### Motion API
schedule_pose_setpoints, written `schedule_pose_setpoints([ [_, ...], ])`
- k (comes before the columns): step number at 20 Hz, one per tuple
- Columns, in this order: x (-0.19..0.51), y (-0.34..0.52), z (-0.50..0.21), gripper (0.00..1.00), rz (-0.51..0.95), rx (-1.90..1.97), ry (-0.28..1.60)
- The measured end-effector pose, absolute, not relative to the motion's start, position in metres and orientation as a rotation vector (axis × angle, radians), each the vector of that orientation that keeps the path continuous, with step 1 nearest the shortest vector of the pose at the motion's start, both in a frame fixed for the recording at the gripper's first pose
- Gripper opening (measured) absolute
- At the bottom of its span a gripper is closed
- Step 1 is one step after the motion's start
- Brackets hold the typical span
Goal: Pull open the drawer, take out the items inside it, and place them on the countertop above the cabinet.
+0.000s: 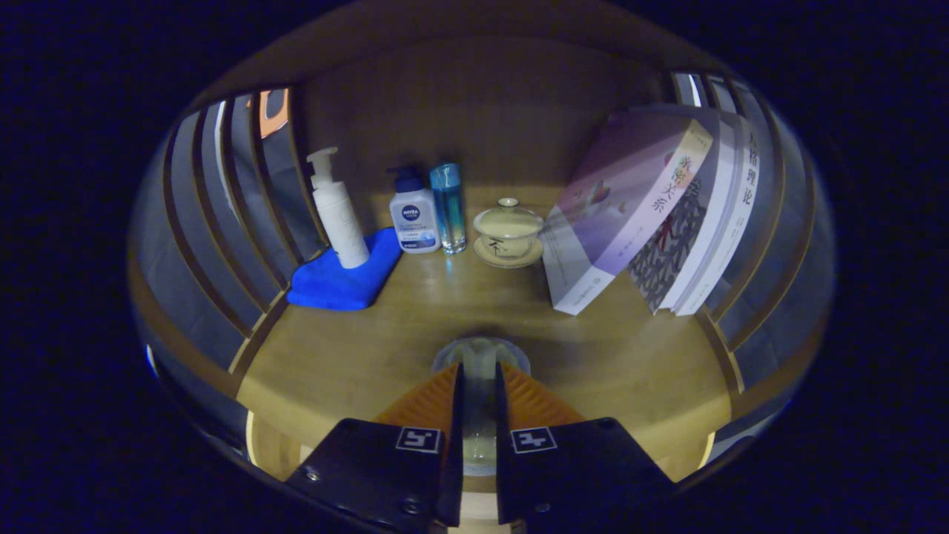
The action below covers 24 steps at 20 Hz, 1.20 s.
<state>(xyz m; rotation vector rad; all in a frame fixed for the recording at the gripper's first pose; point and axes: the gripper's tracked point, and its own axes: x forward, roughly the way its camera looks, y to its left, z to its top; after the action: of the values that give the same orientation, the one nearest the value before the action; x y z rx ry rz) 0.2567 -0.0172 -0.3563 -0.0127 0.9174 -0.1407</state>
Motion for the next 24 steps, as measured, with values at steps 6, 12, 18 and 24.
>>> schedule_pose_setpoints([
  [6,0.246,-0.011,-0.324,0.37,-0.136,0.057,0.817],
  [12,0.176,0.019,-0.288,0.64,-0.01,0.074,0.761],
  [18,0.099,0.042,-0.28,0.76,0.071,0.069,0.719],
  [24,0.039,0.039,-0.276,0.78,0.076,0.026,0.638],
])
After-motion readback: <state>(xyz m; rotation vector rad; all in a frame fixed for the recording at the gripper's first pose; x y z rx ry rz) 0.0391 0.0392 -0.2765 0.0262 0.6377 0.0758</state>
